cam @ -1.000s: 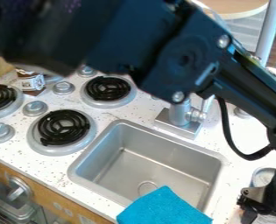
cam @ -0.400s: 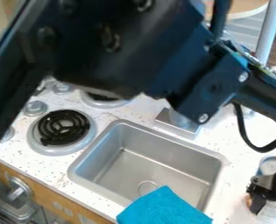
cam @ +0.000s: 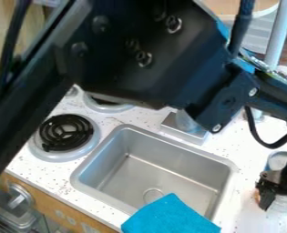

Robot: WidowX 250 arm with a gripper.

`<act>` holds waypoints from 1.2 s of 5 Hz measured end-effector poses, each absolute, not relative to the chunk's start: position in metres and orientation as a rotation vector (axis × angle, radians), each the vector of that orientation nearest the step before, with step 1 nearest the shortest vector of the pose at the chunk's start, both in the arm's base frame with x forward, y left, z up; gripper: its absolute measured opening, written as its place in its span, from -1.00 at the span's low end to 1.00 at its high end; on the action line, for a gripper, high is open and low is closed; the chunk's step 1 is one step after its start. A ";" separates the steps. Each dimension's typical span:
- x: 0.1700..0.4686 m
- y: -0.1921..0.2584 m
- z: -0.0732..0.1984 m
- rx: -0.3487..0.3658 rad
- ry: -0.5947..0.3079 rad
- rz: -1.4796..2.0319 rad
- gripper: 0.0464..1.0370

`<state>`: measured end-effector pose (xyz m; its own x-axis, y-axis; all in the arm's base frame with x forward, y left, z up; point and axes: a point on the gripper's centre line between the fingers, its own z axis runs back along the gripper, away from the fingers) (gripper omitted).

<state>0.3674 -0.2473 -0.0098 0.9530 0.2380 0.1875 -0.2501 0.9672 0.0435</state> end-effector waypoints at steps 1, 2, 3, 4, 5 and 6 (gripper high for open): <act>0.376 -0.245 -0.010 0.068 -0.182 0.262 0.92; 0.384 -0.243 -0.010 0.065 -0.176 0.278 0.92; 0.391 -0.239 -0.011 0.062 -0.174 0.294 0.93; 0.395 -0.240 -0.009 0.058 -0.176 0.293 0.92; 0.390 -0.237 -0.011 0.061 -0.170 0.289 0.93; 0.371 -0.227 -0.010 0.082 -0.143 0.269 0.92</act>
